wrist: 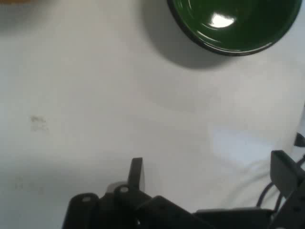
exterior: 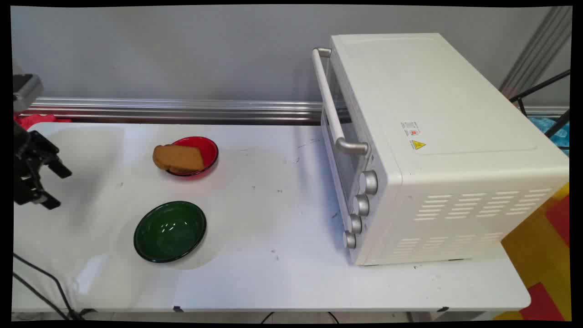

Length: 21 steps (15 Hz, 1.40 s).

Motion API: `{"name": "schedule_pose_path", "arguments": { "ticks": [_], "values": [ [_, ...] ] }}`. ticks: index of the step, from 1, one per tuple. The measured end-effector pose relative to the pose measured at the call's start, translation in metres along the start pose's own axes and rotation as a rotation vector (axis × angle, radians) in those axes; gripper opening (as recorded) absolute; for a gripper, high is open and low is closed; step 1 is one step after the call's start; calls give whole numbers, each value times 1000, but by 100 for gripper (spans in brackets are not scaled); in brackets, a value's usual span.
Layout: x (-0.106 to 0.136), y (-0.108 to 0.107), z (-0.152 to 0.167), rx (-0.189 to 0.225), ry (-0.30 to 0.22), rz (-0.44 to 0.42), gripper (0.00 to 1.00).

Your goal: Open the oven

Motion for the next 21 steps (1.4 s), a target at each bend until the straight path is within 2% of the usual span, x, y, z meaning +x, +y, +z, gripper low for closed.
{"name": "schedule_pose_path", "arguments": {
  "ticks": [6, 10, 15, 21],
  "values": [
    [16, -8, 13, 19, 36, 7, 100],
    [46, -15, 18, 26, 120, 16, 100],
    [122, -26, 23, 45, 244, 5, 100],
    [213, -28, 17, 66, 356, 42, 100]
  ]
}}
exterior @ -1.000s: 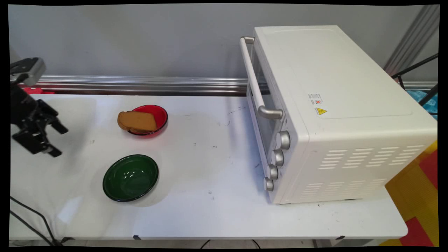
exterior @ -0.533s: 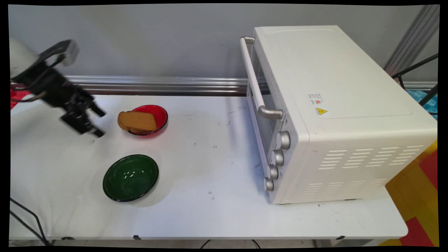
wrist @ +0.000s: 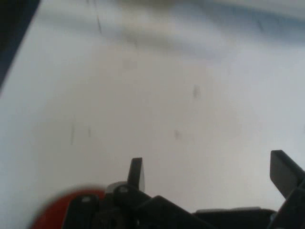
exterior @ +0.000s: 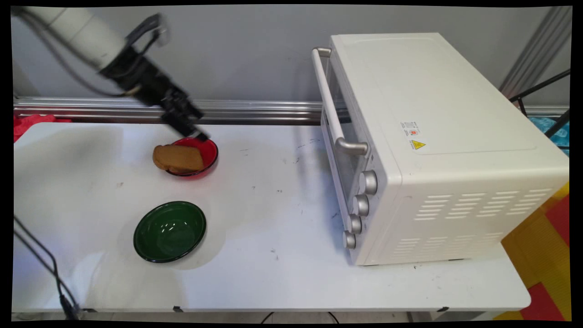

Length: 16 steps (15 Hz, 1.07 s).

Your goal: Open the oven

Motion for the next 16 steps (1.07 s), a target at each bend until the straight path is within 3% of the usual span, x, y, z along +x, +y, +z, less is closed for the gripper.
{"name": "schedule_pose_path", "arguments": {
  "ticks": [4, 9, 12, 16],
  "values": [
    [70, 2, 11, 32, 76, 36, 100],
    [124, 10, 14, 59, 116, 48, 100],
    [152, 16, 14, 51, 133, 51, 100],
    [182, 25, 13, 8, 152, 82, 100]
  ]
}}
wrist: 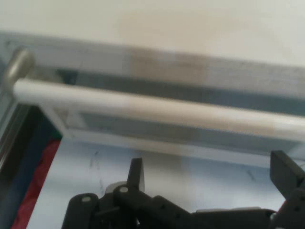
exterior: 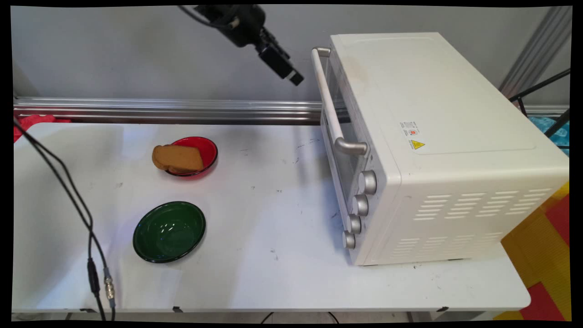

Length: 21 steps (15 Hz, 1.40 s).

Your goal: Open the oven

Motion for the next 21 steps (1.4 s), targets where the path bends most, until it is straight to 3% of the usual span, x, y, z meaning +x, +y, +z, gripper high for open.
{"name": "schedule_pose_path", "arguments": {
  "ticks": [3, 4, 11, 21],
  "values": [
    [15, 3, 2, -32, 6, 29, 100],
    [19, 3, 3, -39, 7, 39, 0],
    [38, -5, 17, -74, 7, 103, 0],
    [42, -18, 55, -130, 38, 110, 0]
  ]
}}
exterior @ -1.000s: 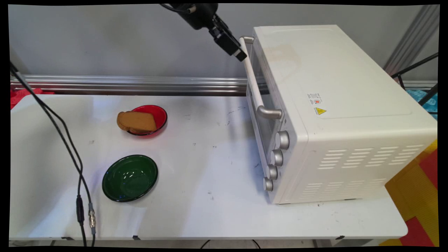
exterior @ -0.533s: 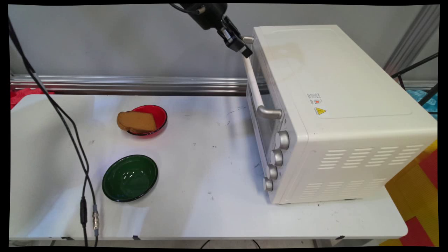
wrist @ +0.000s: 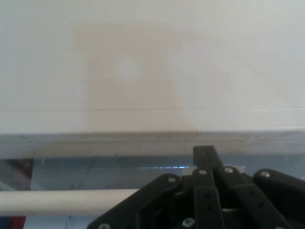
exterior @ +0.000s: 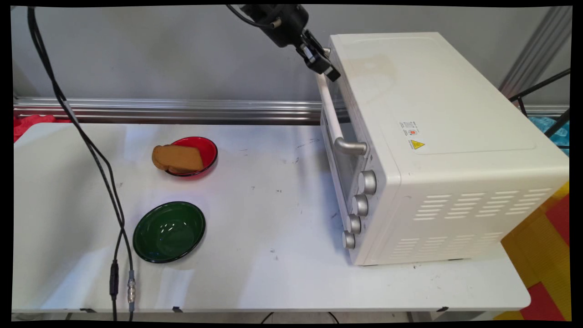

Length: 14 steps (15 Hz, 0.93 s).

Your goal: Open the oven

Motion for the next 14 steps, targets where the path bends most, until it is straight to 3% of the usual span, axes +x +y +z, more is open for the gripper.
{"name": "schedule_pose_path", "arguments": {
  "ticks": [4, 14],
  "values": [
    [0, 0, 10, -18, 5, 5, 0],
    [-13, -3, 28, -32, -41, 44, 0]
  ]
}}
